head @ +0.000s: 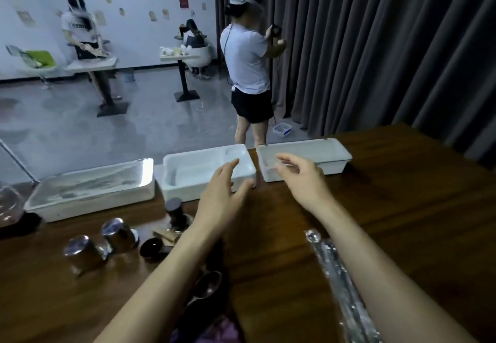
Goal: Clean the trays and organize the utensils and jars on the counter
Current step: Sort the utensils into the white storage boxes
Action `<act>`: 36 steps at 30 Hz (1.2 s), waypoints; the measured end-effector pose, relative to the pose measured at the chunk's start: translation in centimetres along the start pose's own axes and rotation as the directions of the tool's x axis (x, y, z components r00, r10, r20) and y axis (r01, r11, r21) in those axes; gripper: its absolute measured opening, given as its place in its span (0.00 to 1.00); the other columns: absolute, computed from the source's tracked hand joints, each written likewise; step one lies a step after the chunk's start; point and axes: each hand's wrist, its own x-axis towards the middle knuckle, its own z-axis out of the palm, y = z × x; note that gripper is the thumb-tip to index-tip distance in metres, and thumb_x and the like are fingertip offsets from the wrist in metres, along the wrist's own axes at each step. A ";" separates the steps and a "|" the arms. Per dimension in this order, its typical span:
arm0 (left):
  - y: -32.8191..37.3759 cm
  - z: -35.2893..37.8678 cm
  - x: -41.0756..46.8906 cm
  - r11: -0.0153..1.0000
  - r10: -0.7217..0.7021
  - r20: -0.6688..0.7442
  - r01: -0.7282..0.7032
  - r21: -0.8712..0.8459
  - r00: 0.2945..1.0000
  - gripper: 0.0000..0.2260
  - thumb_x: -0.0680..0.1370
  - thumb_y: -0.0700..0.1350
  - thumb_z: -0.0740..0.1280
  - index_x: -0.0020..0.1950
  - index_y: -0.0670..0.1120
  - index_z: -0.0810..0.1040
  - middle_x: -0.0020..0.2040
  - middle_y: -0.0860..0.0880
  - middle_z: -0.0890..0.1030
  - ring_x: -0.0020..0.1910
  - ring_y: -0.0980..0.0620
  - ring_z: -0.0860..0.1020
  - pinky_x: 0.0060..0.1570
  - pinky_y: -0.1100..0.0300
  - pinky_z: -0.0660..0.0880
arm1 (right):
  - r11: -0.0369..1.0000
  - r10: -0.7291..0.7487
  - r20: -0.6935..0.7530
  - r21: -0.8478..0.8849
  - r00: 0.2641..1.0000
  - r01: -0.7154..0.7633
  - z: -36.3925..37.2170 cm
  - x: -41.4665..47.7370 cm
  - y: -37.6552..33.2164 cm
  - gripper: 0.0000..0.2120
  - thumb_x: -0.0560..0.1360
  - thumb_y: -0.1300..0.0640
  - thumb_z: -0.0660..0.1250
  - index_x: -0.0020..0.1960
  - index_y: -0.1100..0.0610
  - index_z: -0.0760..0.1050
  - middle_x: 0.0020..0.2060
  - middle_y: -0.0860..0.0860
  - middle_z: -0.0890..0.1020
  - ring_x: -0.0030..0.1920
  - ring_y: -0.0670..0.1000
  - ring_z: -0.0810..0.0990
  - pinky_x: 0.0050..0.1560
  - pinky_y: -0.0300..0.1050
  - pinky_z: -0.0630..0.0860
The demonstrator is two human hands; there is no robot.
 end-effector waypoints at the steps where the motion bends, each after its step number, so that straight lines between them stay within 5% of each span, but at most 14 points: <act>1: 0.9 1.4 0.6 1.000 -0.010 0.005 0.010 -0.010 1.000 0.28 0.81 0.57 0.66 0.80 0.53 0.64 0.78 0.52 0.68 0.68 0.54 0.73 0.61 0.61 0.67 | 1.000 -0.001 -0.018 -0.023 1.000 0.001 -1.3 0.7 1.0 0.18 0.81 0.48 0.66 0.69 0.50 0.76 0.62 0.48 0.80 0.61 0.46 0.77 0.60 0.42 0.73; 6: 3.8 7.9 4.8 1.000 -0.024 0.015 0.024 0.008 1.000 0.30 0.82 0.57 0.67 0.81 0.51 0.63 0.79 0.50 0.68 0.75 0.51 0.68 0.72 0.53 0.67 | 0.982 0.047 -0.094 -0.178 0.995 -0.063 -7.0 4.8 6.5 0.20 0.81 0.46 0.64 0.71 0.50 0.74 0.69 0.51 0.75 0.68 0.53 0.73 0.64 0.48 0.70; 13: 3.4 12.5 8.6 0.988 -0.132 0.042 0.128 0.086 0.990 0.32 0.82 0.57 0.67 0.82 0.50 0.60 0.84 0.46 0.52 0.81 0.46 0.59 0.76 0.49 0.62 | 0.950 0.231 -0.082 -0.197 0.970 -0.243 -9.3 8.7 12.5 0.28 0.81 0.43 0.63 0.79 0.47 0.63 0.81 0.55 0.49 0.78 0.61 0.58 0.74 0.59 0.61; 17: 2.4 13.1 9.3 0.974 -0.203 -0.006 0.202 0.103 0.979 0.30 0.82 0.57 0.66 0.81 0.50 0.63 0.84 0.45 0.53 0.81 0.44 0.60 0.76 0.45 0.64 | 0.956 0.269 -0.040 -0.105 0.962 -0.272 -9.5 9.7 14.3 0.27 0.82 0.46 0.62 0.79 0.49 0.61 0.78 0.57 0.62 0.76 0.61 0.63 0.72 0.58 0.64; 23: 2.4 13.0 8.3 0.965 -0.259 -0.031 0.260 0.020 0.965 0.26 0.82 0.53 0.67 0.78 0.47 0.68 0.77 0.46 0.71 0.68 0.47 0.76 0.70 0.49 0.71 | 0.962 0.272 -0.125 0.045 0.954 -0.269 -9.8 9.5 15.4 0.22 0.81 0.49 0.65 0.74 0.49 0.71 0.68 0.54 0.77 0.68 0.59 0.72 0.68 0.58 0.72; 28: 2.8 12.4 5.4 0.975 -0.220 -0.016 0.219 -0.034 0.975 0.26 0.81 0.52 0.69 0.77 0.48 0.70 0.76 0.47 0.72 0.67 0.50 0.77 0.69 0.47 0.73 | 0.961 0.267 -0.169 0.127 0.949 -0.247 -10.9 6.7 15.9 0.21 0.80 0.51 0.69 0.72 0.51 0.74 0.68 0.52 0.77 0.66 0.54 0.76 0.63 0.49 0.74; 36: 3.0 9.7 -2.8 0.984 -0.133 -0.106 0.118 -0.137 0.985 0.19 0.81 0.47 0.69 0.72 0.51 0.76 0.74 0.51 0.71 0.59 0.60 0.79 0.64 0.61 0.75 | 0.963 0.209 -0.181 0.210 0.961 -0.170 -11.5 -1.4 13.8 0.22 0.79 0.53 0.69 0.72 0.53 0.73 0.69 0.52 0.77 0.60 0.43 0.73 0.59 0.40 0.72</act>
